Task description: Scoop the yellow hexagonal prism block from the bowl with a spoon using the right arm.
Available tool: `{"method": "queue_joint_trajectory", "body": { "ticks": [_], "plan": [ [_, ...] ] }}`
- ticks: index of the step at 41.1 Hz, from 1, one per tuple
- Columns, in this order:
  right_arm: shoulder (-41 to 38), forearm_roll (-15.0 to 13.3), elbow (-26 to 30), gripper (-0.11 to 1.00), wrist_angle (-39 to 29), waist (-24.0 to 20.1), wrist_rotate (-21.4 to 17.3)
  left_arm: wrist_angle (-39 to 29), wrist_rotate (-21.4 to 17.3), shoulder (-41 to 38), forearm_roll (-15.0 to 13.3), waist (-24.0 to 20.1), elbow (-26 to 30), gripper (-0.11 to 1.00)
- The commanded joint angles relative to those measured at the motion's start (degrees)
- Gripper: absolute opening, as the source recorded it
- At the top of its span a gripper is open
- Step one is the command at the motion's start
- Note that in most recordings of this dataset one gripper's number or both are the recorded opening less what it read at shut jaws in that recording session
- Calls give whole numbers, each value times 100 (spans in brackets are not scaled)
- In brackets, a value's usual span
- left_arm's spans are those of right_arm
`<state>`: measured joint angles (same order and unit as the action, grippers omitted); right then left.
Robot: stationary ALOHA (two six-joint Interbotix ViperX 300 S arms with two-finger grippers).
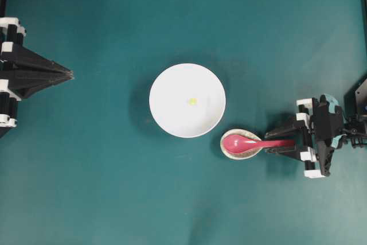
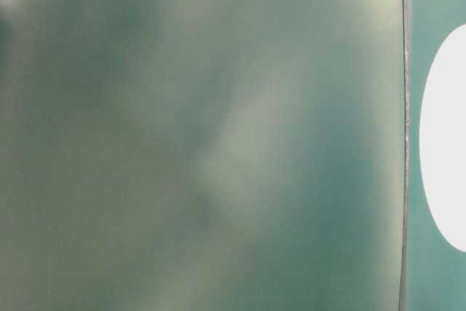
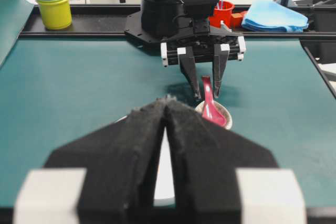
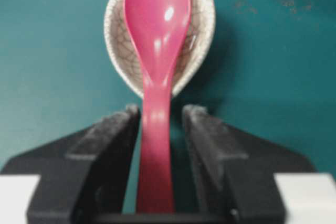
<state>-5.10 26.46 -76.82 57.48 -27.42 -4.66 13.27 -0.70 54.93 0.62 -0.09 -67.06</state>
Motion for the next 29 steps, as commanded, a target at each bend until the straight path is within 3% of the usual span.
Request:
{"method": "queue_joint_trajectory", "body": {
  "ticks": [1, 9, 18, 29],
  "plan": [
    [53, -9, 53, 45, 9, -35, 0, 26, 0, -44, 9, -9, 114, 6],
    [53, -9, 53, 41, -9, -35, 0, 26, 0, -44, 9, -9, 114, 6],
    [53, -9, 44, 22, -79, -35, -9, 35, 0, -44, 9, -9, 114, 6],
    [53, -9, 88, 22, -97, -35, -26, 26, 0, -44, 9, -9, 114, 6]
  ]
}}
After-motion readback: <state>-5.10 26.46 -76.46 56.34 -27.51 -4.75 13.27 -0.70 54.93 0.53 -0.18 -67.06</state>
